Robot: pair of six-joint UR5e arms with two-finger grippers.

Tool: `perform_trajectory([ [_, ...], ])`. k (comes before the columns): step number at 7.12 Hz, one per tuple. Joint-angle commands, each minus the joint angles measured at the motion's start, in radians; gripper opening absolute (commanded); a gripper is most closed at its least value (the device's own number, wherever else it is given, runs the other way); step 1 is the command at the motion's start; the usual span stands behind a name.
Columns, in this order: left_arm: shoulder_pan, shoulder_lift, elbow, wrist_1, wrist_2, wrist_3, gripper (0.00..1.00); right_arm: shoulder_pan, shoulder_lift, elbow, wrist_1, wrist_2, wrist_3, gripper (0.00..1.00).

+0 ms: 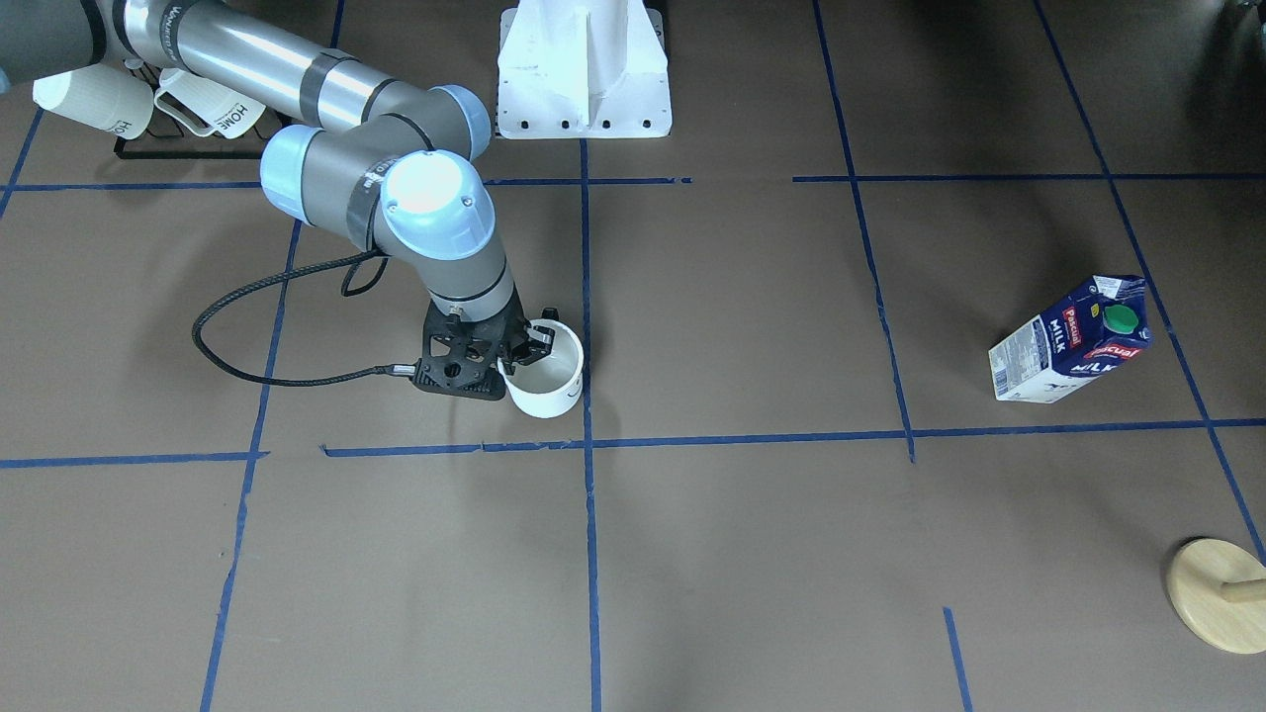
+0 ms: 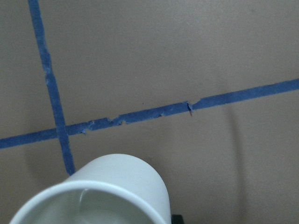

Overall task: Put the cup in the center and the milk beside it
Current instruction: 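Carry the white mug with the right gripper to the table's center square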

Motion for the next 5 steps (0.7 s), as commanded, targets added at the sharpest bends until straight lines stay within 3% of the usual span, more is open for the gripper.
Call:
perform_trajectory([
  [1,0.000,0.000,0.000,0.000,-0.002,0.000,1.00,-0.004,0.020,-0.030,0.002,-0.006,0.001,0.02],
  [2,0.000,0.000,0.000,0.000,-0.002,0.000,1.00,-0.009,0.023,-0.046,0.006,-0.018,-0.001,0.05],
  [3,0.000,0.000,0.000,0.000,-0.002,0.000,1.00,-0.009,0.022,-0.047,0.006,-0.021,-0.001,0.31],
  [4,0.000,-0.001,0.000,0.000,-0.002,0.000,1.00,-0.010,0.022,-0.045,0.006,-0.023,0.001,0.96],
  [5,0.000,0.000,0.000,0.000,-0.004,0.000,1.00,-0.010,0.025,-0.045,0.006,-0.027,-0.005,1.00],
])
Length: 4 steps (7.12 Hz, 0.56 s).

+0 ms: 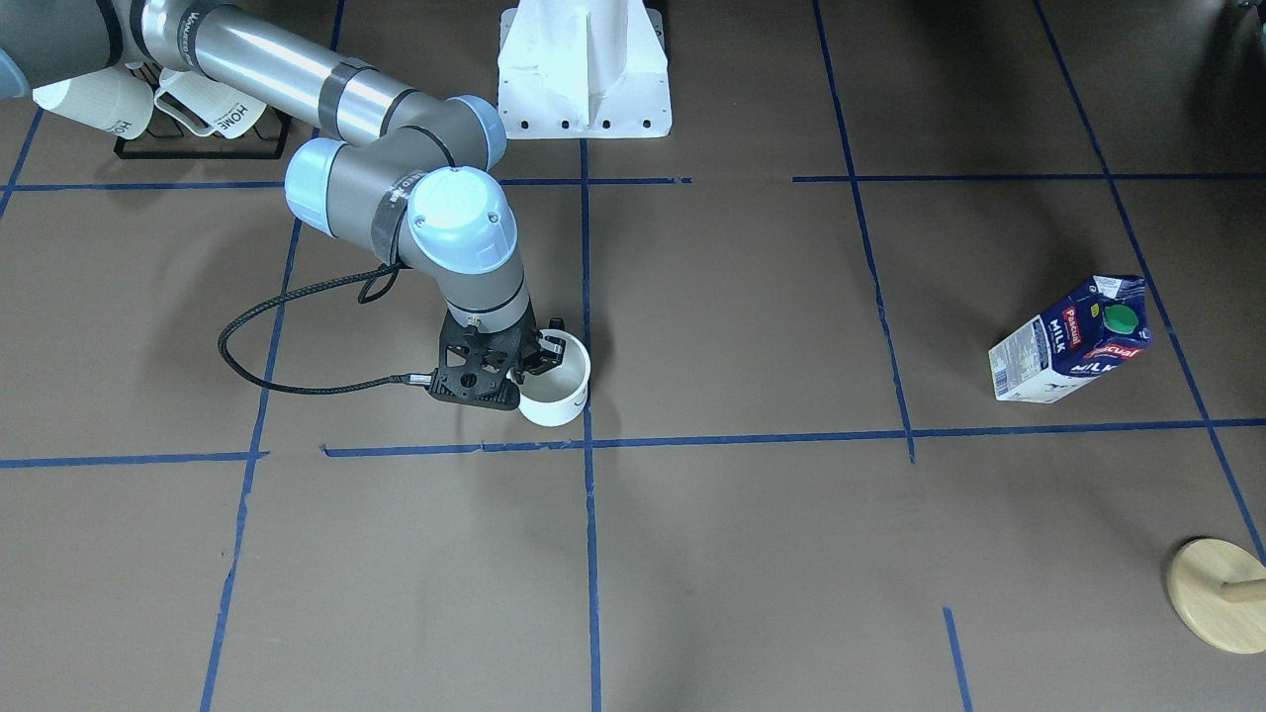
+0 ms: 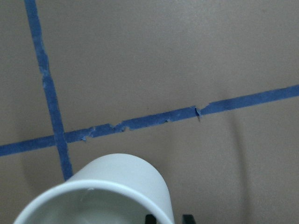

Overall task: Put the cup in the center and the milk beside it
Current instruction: 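Open the right gripper, release the mug, and lift the arm away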

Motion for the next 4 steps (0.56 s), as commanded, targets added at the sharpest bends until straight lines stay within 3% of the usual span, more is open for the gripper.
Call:
perform_trajectory([
  [1,0.000,0.000,0.000,0.000,0.000,-0.001,1.00,0.017,0.022,0.006,-0.004,0.004,-0.013,1.00],
  [3,0.000,-0.001,0.003,0.000,0.002,0.000,1.00,0.136,0.025,0.021,-0.024,0.108,-0.096,1.00],
  [4,0.000,0.000,0.002,0.000,0.002,0.000,1.00,0.199,0.021,0.045,-0.097,0.139,-0.198,1.00],
])
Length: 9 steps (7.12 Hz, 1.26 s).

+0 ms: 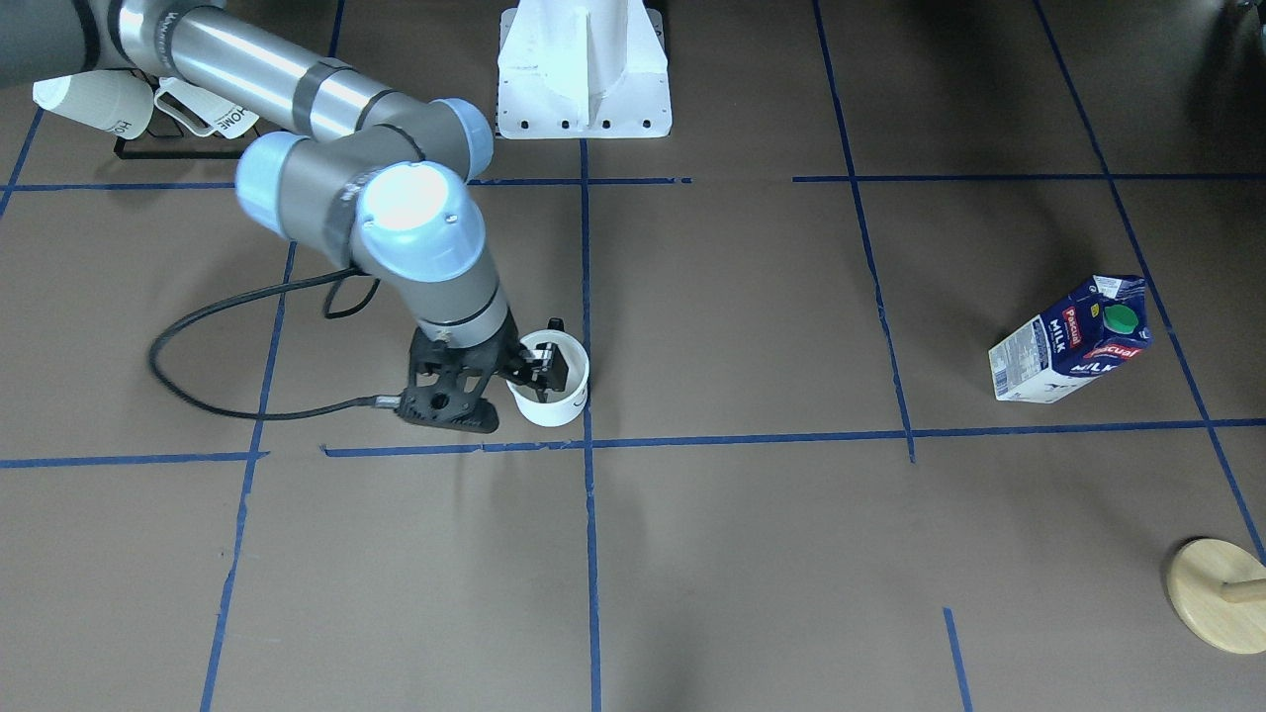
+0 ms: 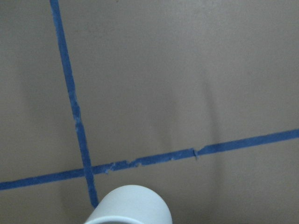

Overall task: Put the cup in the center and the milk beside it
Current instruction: 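Open the right gripper, release the mug, and lift the arm away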

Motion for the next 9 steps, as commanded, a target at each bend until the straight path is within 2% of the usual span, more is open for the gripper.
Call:
perform_trajectory([
  [1,0.000,-0.001,0.000,0.000,0.001,-0.001,1.00,0.149,-0.018,0.069,-0.187,0.073,-0.250,1.00],
  [2,0.000,-0.019,0.013,0.001,0.002,0.000,1.00,0.206,-0.082,0.140,-0.272,0.081,-0.396,1.00],
  [3,0.000,-0.019,0.026,0.000,-0.005,0.008,1.00,0.295,-0.186,0.204,-0.288,0.082,-0.574,1.00],
  [4,0.000,-0.021,0.027,0.000,-0.006,0.005,1.00,0.368,-0.269,0.229,-0.288,0.088,-0.730,1.00],
  [6,-0.002,-0.029,-0.009,0.000,-0.010,0.000,1.00,0.537,-0.447,0.266,-0.283,0.180,-1.068,1.00],
  [7,0.000,-0.035,-0.011,0.000,-0.069,-0.014,1.00,0.596,-0.569,0.318,-0.276,0.182,-1.183,1.00],
  [8,0.002,-0.111,-0.011,0.004,-0.099,-0.159,1.00,0.639,-0.663,0.349,-0.272,0.178,-1.244,1.00],
  [9,0.023,-0.157,-0.011,0.003,-0.101,-0.284,1.00,0.639,-0.722,0.390,-0.241,0.173,-1.226,1.00],
])
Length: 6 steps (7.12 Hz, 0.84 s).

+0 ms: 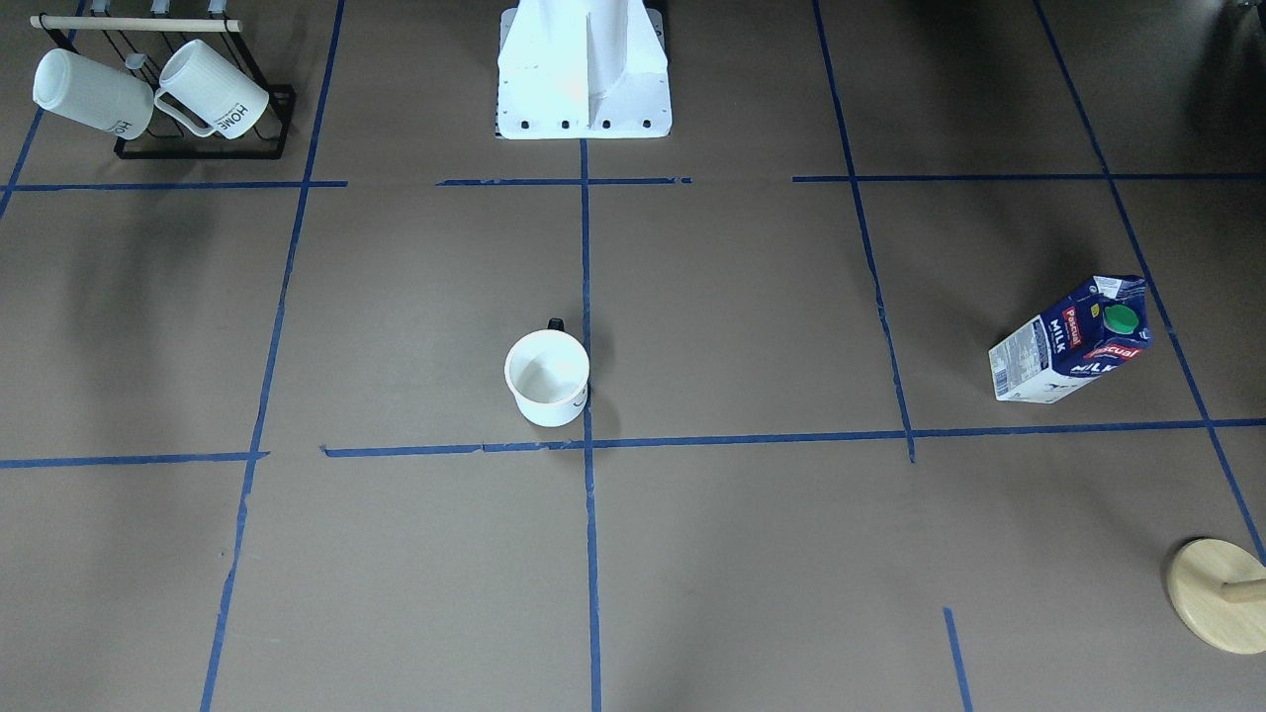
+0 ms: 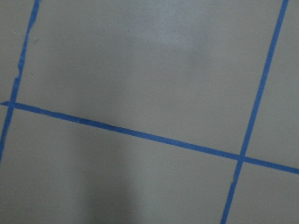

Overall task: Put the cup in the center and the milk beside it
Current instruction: 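Open the right gripper, release the mug, and lift the arm away, then lower the left gripper onto the milk carton and grasp its top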

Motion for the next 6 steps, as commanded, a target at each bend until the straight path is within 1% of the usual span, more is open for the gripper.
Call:
perform_trajectory([
  [1,0.079,-0.129,-0.001,0.003,-0.014,-0.289,1.00,0.023,-0.097,0.045,0.028,-0.001,-0.025,1.00],
  [3,0.182,-0.208,-0.001,0.003,-0.002,-0.443,1.00,0.023,-0.097,0.045,0.028,0.001,-0.012,1.00],
  [4,0.226,-0.211,0.002,0.002,-0.003,-0.459,1.00,0.023,-0.097,0.044,0.028,0.001,-0.012,1.00],
  [6,0.266,-0.205,0.020,0.002,0.000,-0.458,1.00,0.023,-0.097,0.042,0.029,0.001,-0.012,1.00],
])
